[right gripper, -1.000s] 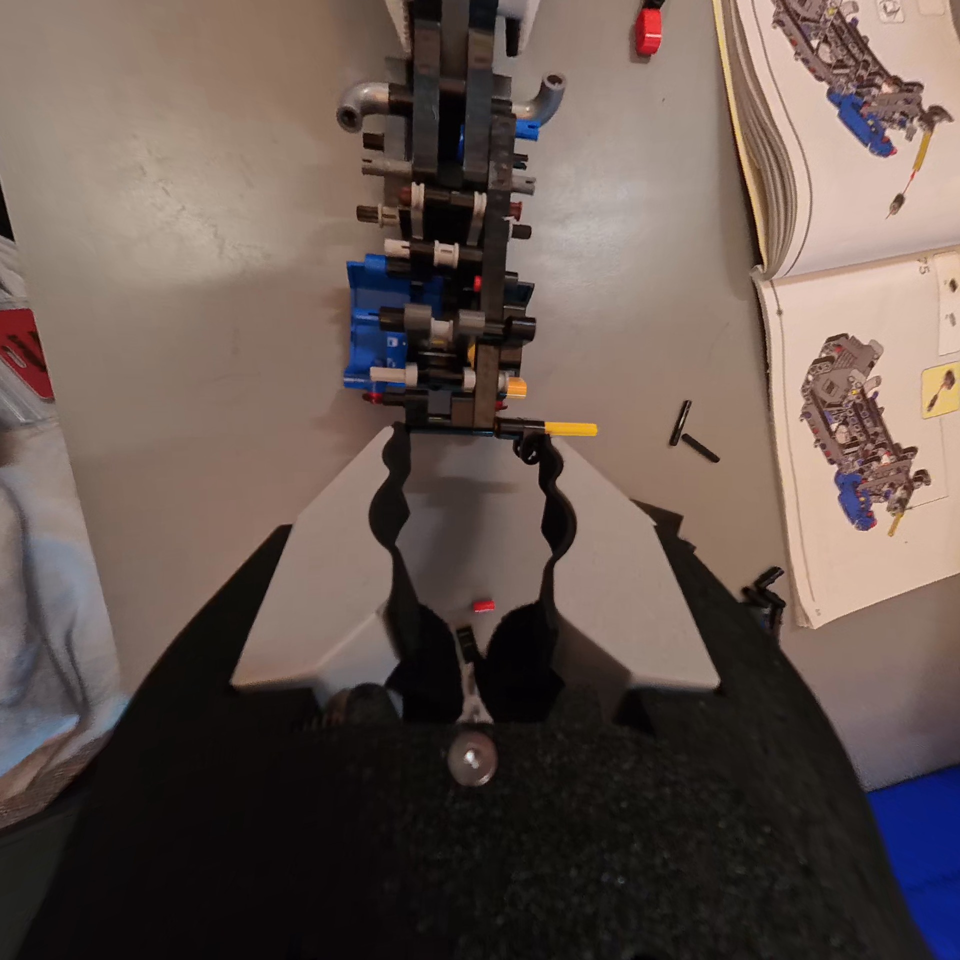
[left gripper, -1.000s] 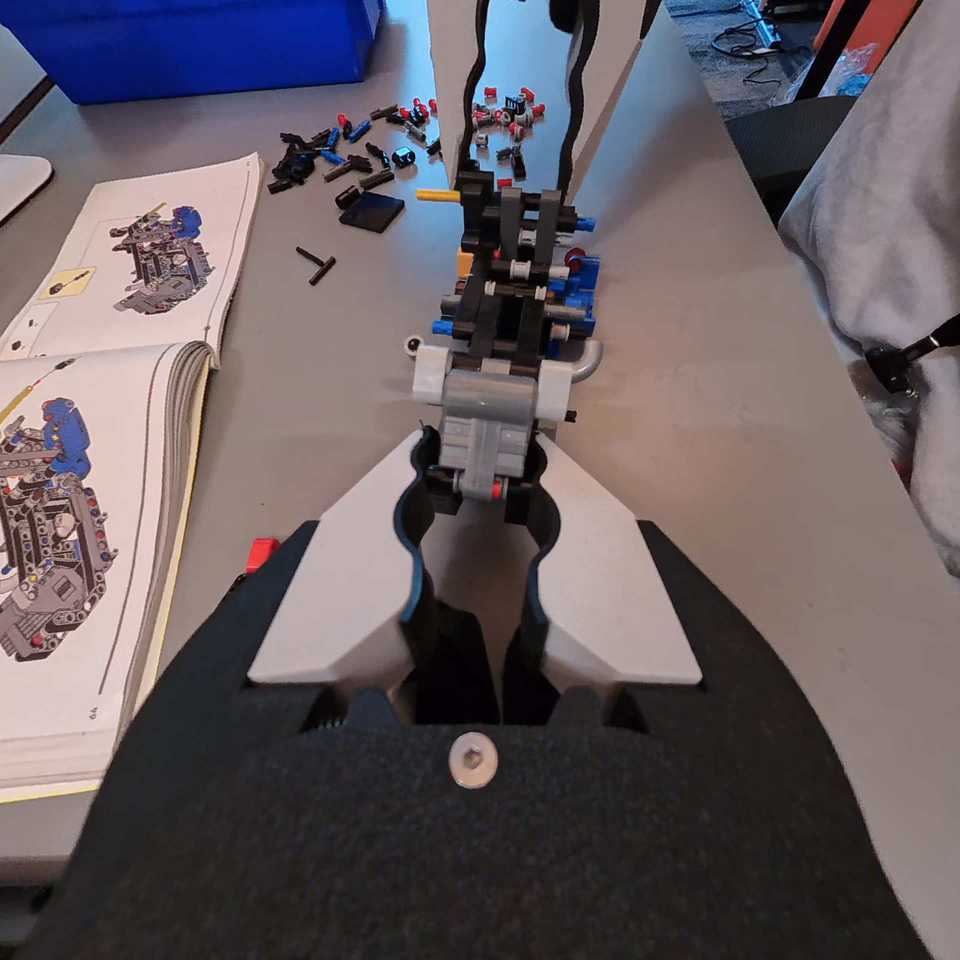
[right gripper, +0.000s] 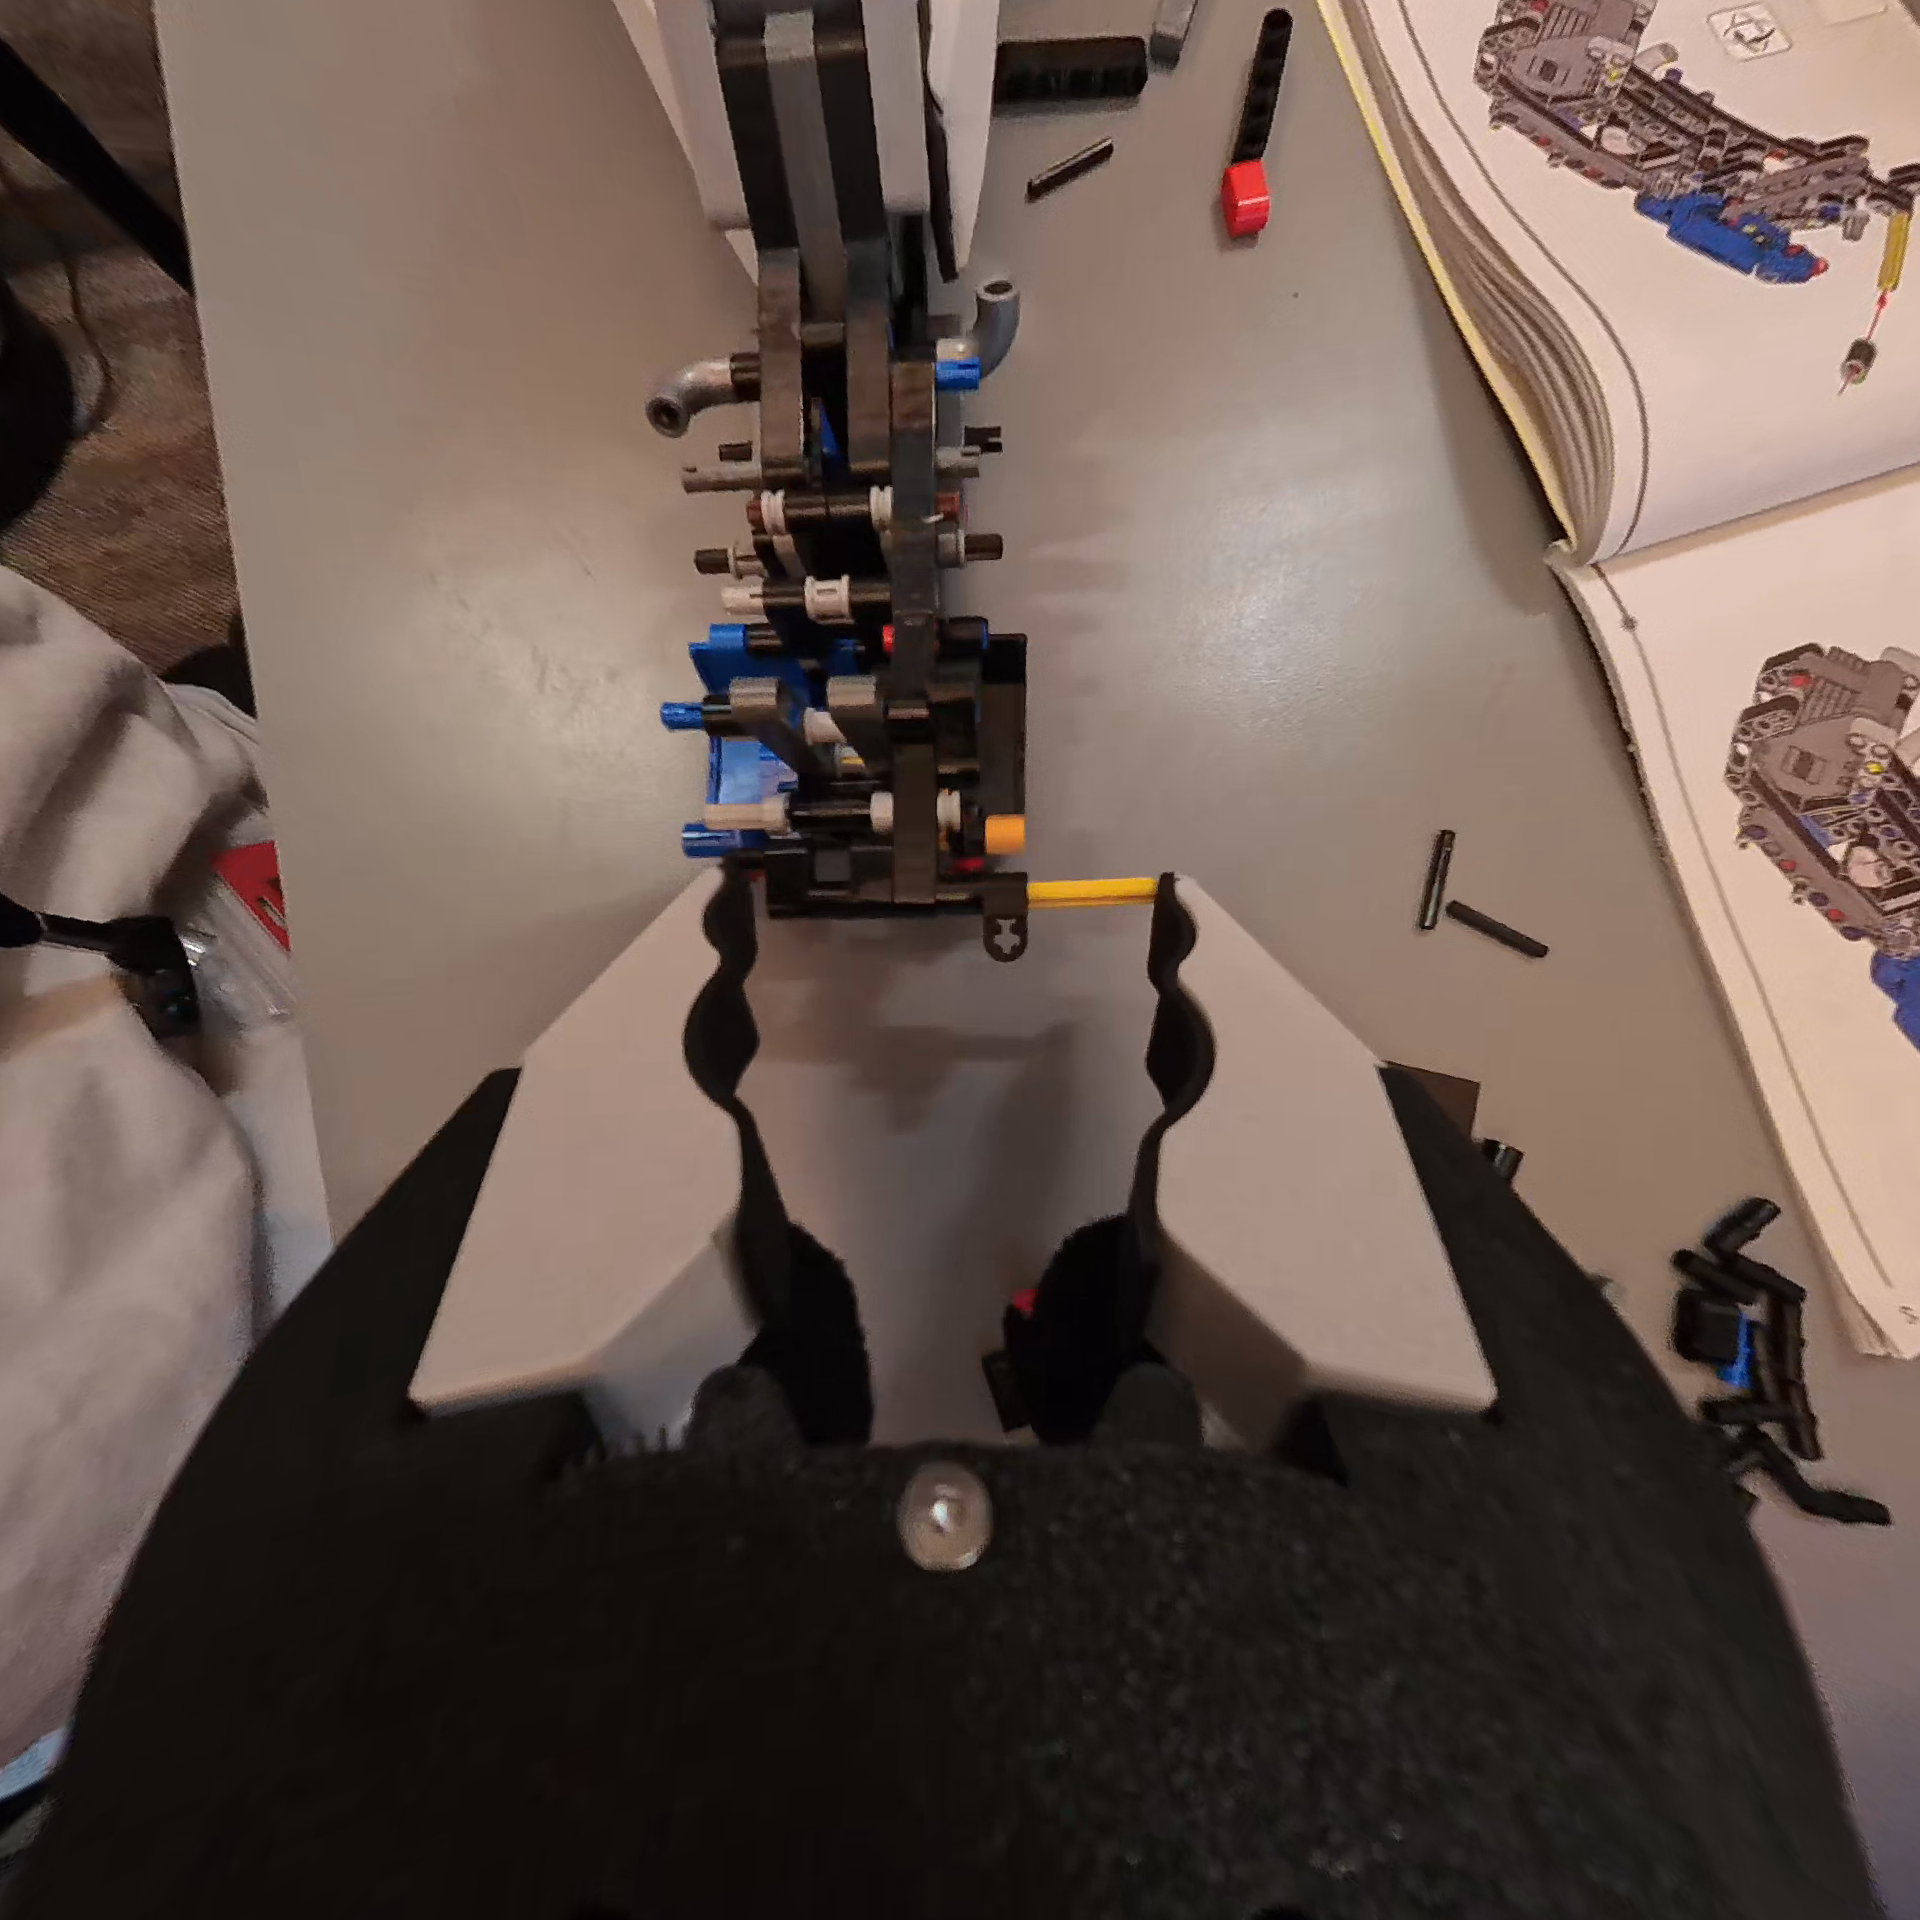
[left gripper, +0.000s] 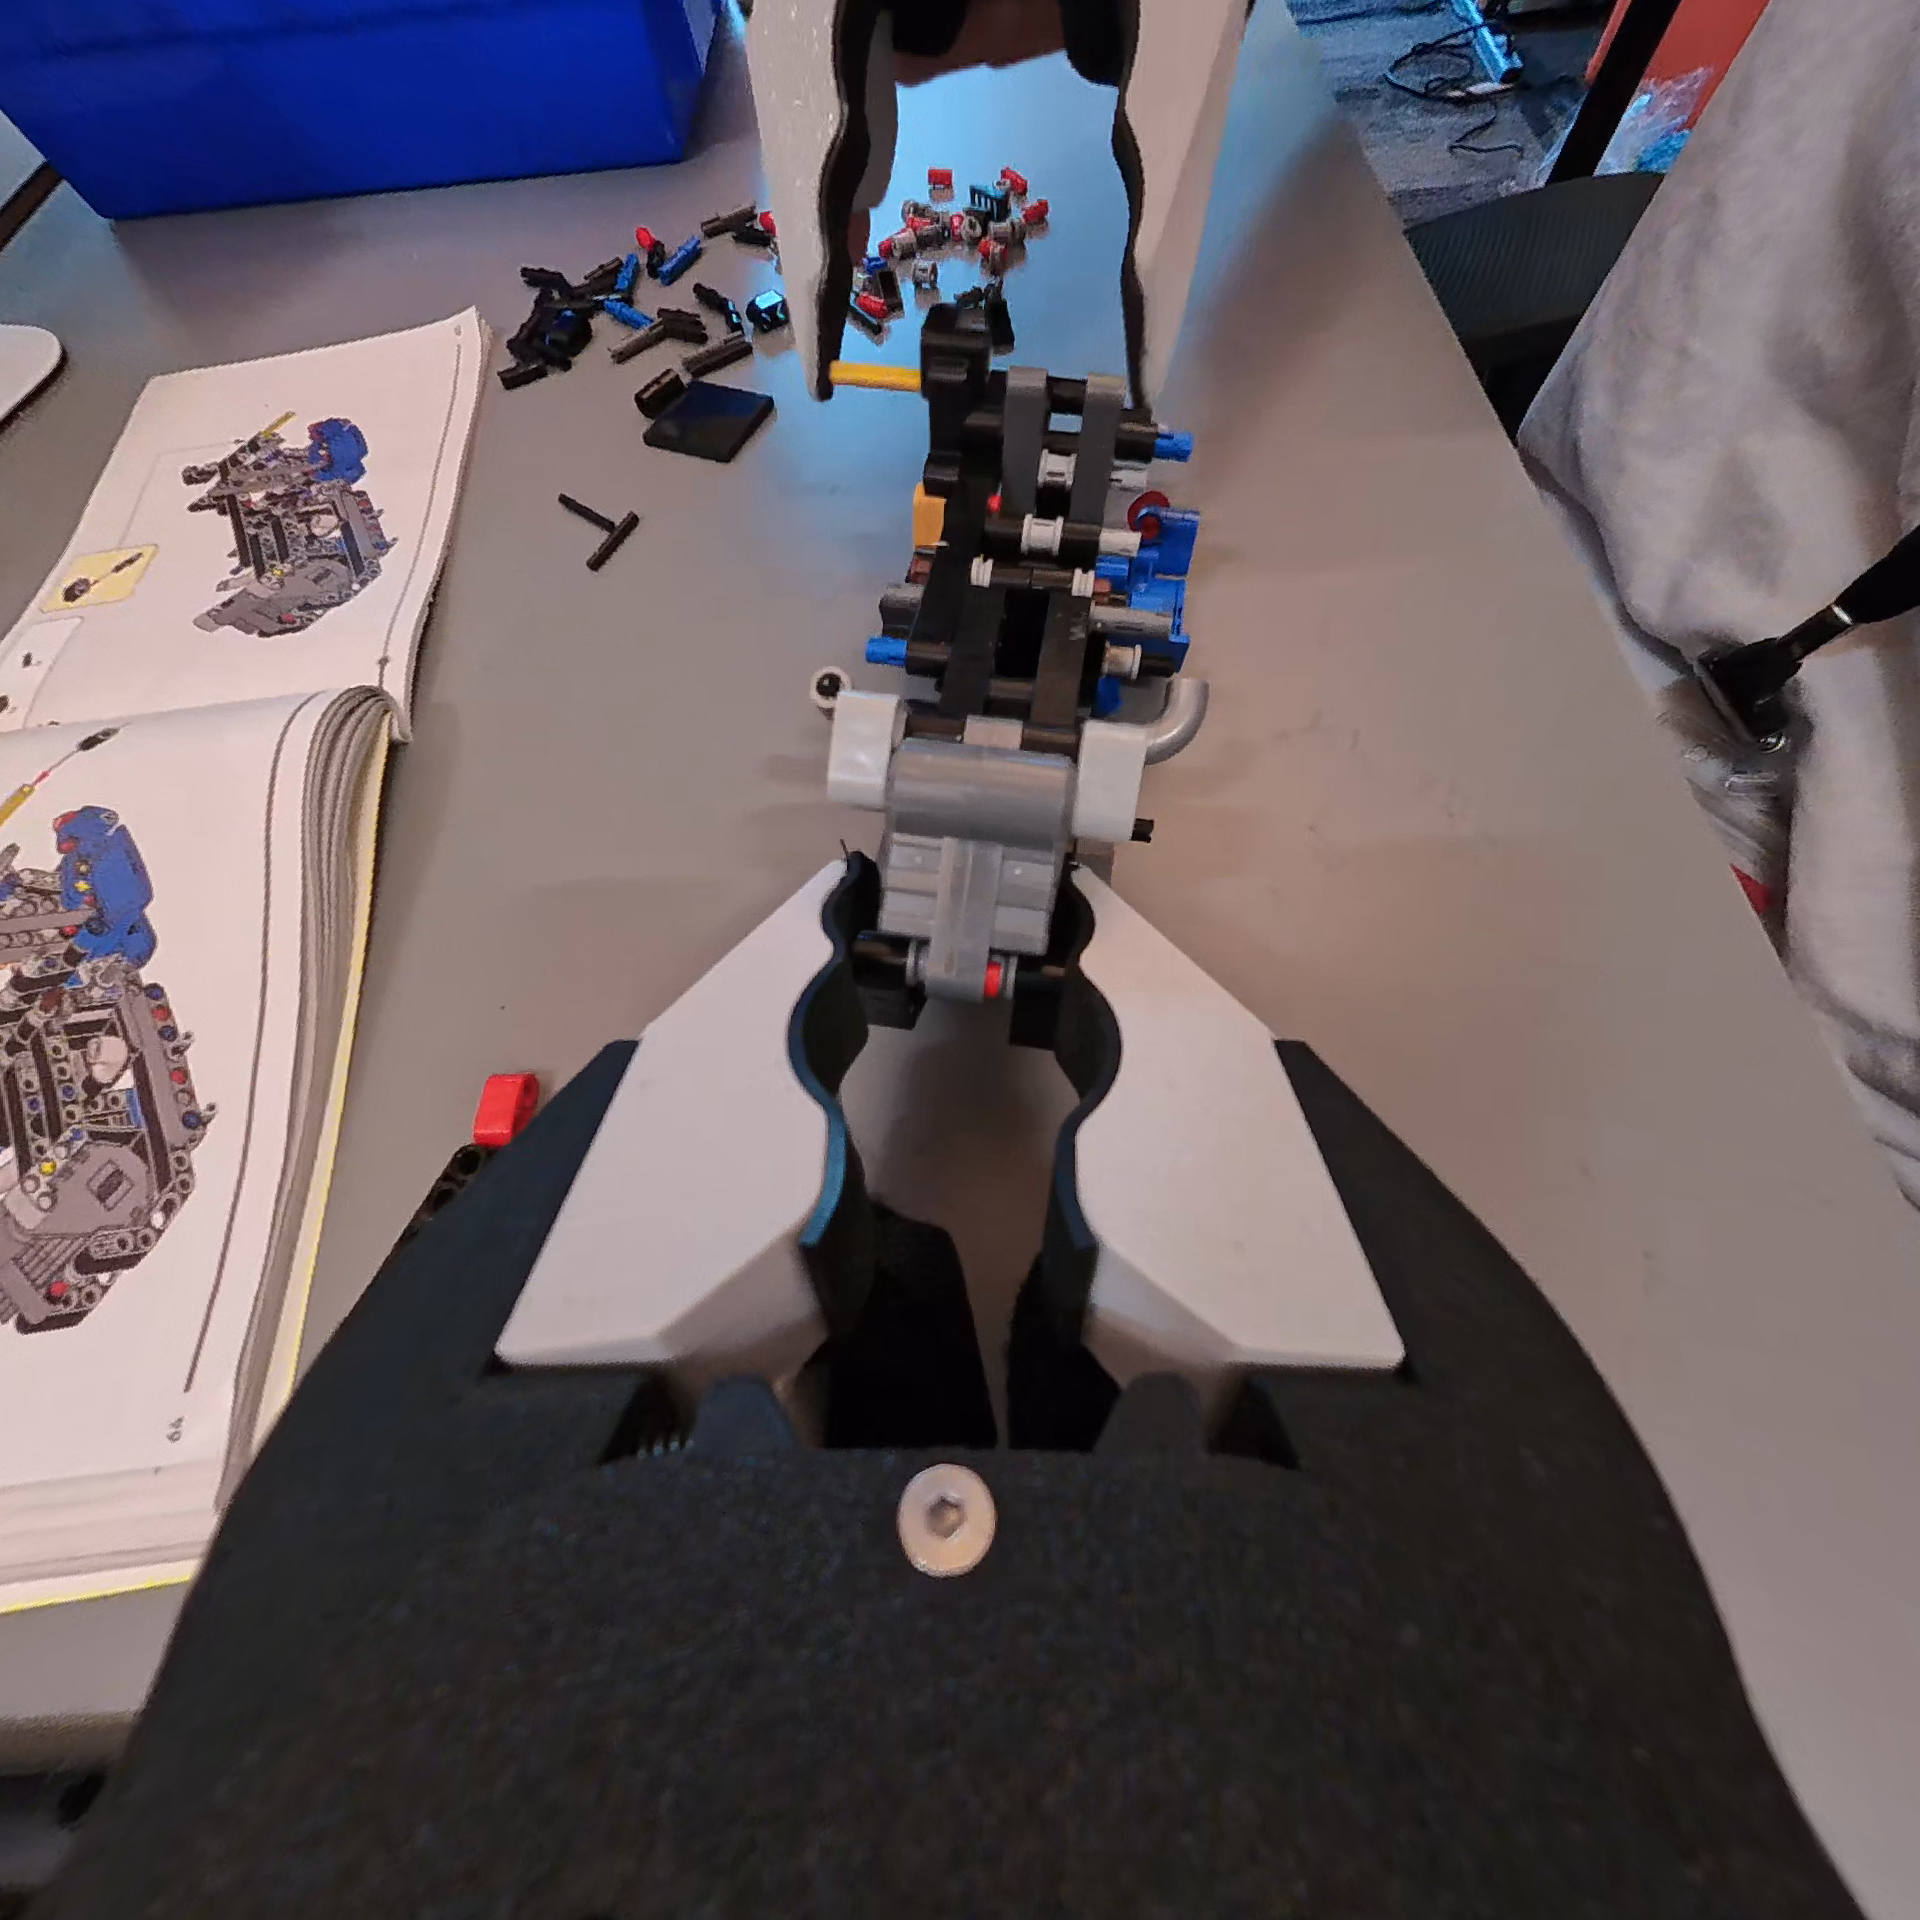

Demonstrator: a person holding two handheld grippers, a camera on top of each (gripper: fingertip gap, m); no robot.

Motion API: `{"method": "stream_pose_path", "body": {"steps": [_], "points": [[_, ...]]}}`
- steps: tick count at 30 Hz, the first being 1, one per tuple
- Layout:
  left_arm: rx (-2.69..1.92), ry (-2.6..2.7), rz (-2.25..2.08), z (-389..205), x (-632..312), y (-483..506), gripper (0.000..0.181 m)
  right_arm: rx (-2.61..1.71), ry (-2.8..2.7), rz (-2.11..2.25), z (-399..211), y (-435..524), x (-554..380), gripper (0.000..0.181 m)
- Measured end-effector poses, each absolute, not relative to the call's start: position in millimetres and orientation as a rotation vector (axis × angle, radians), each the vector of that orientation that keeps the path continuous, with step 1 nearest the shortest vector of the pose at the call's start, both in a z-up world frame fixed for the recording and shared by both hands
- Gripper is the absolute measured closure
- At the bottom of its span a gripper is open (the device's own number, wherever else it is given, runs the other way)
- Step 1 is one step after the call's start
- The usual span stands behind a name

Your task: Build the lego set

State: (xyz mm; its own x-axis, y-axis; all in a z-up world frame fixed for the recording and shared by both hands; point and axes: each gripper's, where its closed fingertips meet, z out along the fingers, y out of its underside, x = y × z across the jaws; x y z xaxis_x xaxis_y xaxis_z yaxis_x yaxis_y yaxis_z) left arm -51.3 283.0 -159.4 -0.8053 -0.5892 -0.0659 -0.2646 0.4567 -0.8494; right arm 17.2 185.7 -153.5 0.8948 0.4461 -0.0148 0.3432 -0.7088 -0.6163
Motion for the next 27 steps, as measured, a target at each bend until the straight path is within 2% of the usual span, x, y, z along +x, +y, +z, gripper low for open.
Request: {"method": "stream_pose_path", "body": {"steps": [27], "points": [[-0.728, 2.37, -1.276, -160.4, -48.2, 282.8, 0.15, -2.527, -0.573, 0.229, -158.3, 180.5, 16.3, 0.109]]}}
